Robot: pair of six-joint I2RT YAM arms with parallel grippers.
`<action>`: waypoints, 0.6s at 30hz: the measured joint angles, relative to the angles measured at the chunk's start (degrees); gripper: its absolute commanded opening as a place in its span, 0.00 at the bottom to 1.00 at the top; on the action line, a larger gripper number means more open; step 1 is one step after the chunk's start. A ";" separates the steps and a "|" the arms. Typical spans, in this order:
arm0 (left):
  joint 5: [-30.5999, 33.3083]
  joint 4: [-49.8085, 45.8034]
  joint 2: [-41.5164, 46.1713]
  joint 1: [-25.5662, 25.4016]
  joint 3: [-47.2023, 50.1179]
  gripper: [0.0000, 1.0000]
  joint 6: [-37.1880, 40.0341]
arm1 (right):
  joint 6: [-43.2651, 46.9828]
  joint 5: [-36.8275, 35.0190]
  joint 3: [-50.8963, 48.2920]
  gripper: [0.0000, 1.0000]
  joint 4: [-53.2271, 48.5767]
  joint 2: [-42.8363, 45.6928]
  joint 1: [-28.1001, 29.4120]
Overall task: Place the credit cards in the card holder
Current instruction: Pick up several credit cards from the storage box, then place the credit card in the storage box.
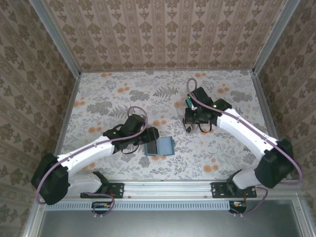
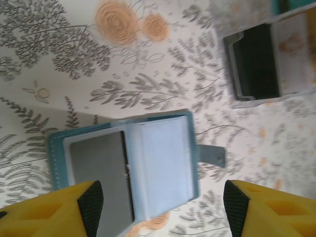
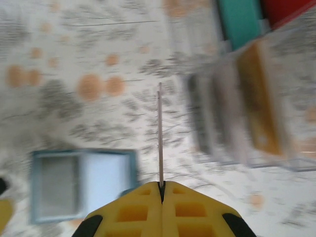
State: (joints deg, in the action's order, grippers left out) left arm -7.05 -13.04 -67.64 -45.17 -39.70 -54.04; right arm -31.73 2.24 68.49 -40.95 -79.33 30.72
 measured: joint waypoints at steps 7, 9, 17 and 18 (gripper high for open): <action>-6.75 9.73 5.46 4.57 2.40 0.82 -4.55 | -10.60 19.15 -8.87 0.00 17.77 4.61 -0.02; -8.07 11.98 6.19 5.25 2.58 0.82 -5.51 | -13.44 22.49 -10.88 0.00 21.62 4.61 -0.04; -13.16 20.63 6.49 7.15 4.50 0.79 -9.35 | -22.75 30.62 -15.45 0.00 33.99 4.61 -0.02; -13.68 21.24 6.32 7.30 4.50 0.78 -9.64 | -23.47 31.12 -15.65 0.00 34.84 4.61 -0.02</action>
State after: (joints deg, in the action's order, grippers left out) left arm -20.73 8.21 -61.32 -37.87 -35.20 -63.68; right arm -55.20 33.36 52.84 -6.11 -74.72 30.70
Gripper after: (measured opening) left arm 0.793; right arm 0.056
